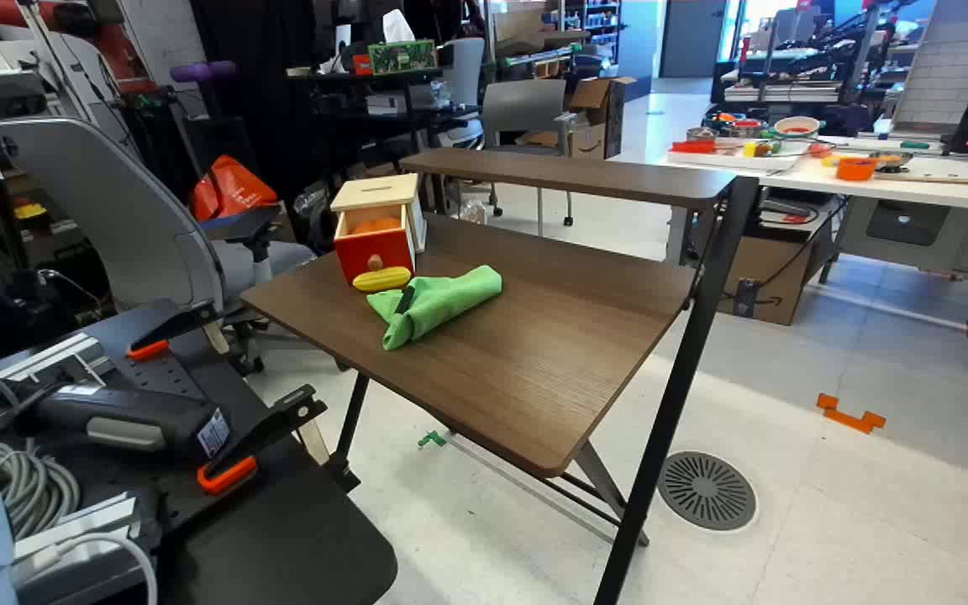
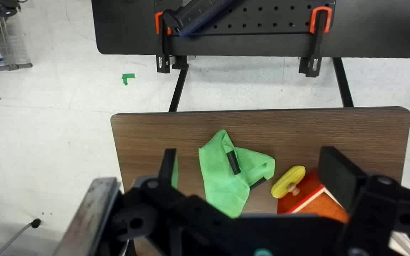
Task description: Unfold the green towel from left to right.
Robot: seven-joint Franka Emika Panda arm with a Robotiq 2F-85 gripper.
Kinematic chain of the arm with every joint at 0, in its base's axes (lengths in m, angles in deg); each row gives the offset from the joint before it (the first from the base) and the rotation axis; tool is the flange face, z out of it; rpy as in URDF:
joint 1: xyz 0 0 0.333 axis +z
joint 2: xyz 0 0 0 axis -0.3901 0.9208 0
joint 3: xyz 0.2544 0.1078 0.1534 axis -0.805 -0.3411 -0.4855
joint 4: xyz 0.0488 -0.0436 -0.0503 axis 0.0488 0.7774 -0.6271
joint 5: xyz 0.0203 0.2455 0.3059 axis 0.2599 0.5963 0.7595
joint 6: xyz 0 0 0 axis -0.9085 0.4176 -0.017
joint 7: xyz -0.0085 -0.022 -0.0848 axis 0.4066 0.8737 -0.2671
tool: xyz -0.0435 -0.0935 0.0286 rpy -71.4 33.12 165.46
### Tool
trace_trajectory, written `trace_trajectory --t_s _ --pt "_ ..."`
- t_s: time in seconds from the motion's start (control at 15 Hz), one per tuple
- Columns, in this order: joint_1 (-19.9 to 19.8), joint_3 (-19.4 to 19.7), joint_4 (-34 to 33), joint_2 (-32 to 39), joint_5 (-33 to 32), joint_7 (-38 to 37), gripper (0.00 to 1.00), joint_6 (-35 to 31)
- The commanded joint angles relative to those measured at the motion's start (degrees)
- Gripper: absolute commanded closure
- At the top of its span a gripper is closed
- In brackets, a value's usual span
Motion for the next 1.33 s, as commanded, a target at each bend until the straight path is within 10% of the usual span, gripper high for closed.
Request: trace_trajectory --t_s 0.0,0.47,1.27 --pt "1.7 1.5 -0.2 0.2 -0.7 -0.6 0.0 0.2" --pt "1.7 1.5 -0.3 0.2 -0.7 -0.6 0.0 0.2" --pt "-2.1 3.9 -0.2 24.1 -5.9 -13.6 0.0 -30.5"
